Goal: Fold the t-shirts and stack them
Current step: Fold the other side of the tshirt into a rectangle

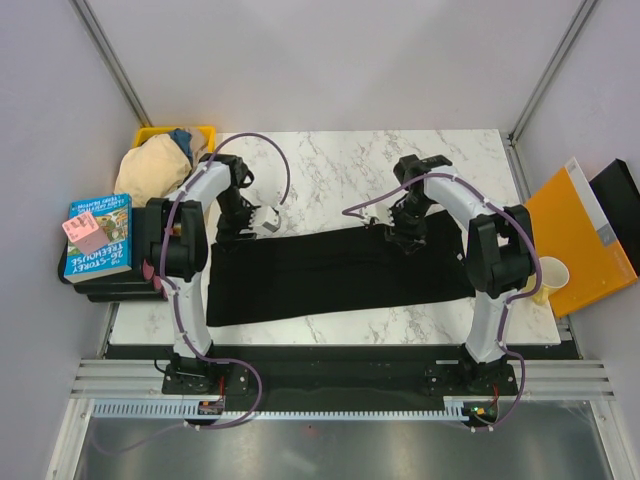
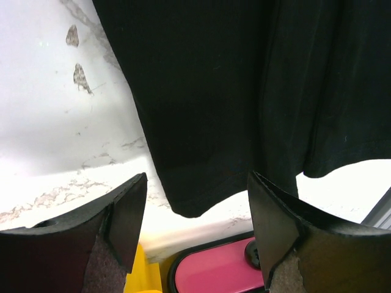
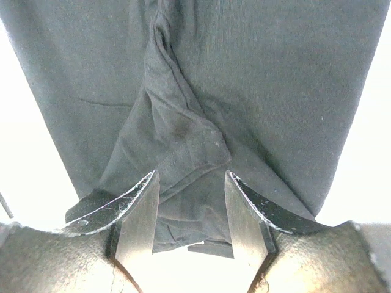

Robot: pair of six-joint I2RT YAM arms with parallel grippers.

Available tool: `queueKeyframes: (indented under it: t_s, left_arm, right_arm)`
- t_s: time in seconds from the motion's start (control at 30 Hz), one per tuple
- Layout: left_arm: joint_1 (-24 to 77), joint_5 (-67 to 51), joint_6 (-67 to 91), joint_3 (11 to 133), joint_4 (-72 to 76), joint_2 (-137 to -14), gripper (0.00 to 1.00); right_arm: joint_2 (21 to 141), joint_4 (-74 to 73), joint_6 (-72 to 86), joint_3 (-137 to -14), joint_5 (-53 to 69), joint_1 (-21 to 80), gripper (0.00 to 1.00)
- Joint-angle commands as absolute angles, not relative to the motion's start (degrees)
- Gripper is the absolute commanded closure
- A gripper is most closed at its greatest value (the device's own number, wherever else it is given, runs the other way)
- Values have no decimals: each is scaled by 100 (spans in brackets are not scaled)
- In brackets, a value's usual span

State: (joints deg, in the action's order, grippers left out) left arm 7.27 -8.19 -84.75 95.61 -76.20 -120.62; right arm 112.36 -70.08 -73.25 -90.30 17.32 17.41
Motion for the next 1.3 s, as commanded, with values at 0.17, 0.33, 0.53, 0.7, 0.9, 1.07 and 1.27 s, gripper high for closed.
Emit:
queueKeyframes:
  t_s: [0.17,0.33,0.53,0.7,0.9,1.07,1.27]
  left_arm:
    - [835,-1072,-8297,9501,-7611,-12138,27]
    - [835,-1099,-8306,9510,-7611,-12138,27]
    - [835,-1142,-8271,9448,-7576,-12129,27]
    - [826,-1143,-8288,9369,-7567,-12111,27]
    - [844,-1143,-8358,9290,-7541,-12138,27]
    - [879,-1169,-8437,9220,-7506,-12129,27]
    - [888,-1055,-8622,9088,-7488,-12094,27]
  right_arm:
    - [11548,-6653,-7154,-9386,1969,1854,46]
    - [11681,-6601,-7137,-9536,1951,1898,48]
    - [11628,-6706,-7216,-9361,1890,1951,94]
    - [11374,-7328,-7443,-9422,1942,1978,100]
    - [10890,-8137,-7699,-9387,2030,2135,100]
    - [10618,-8358,-7717,-9247,2074,2434,100]
    - [10257,-8367,-7664,-8799,2109,2882,100]
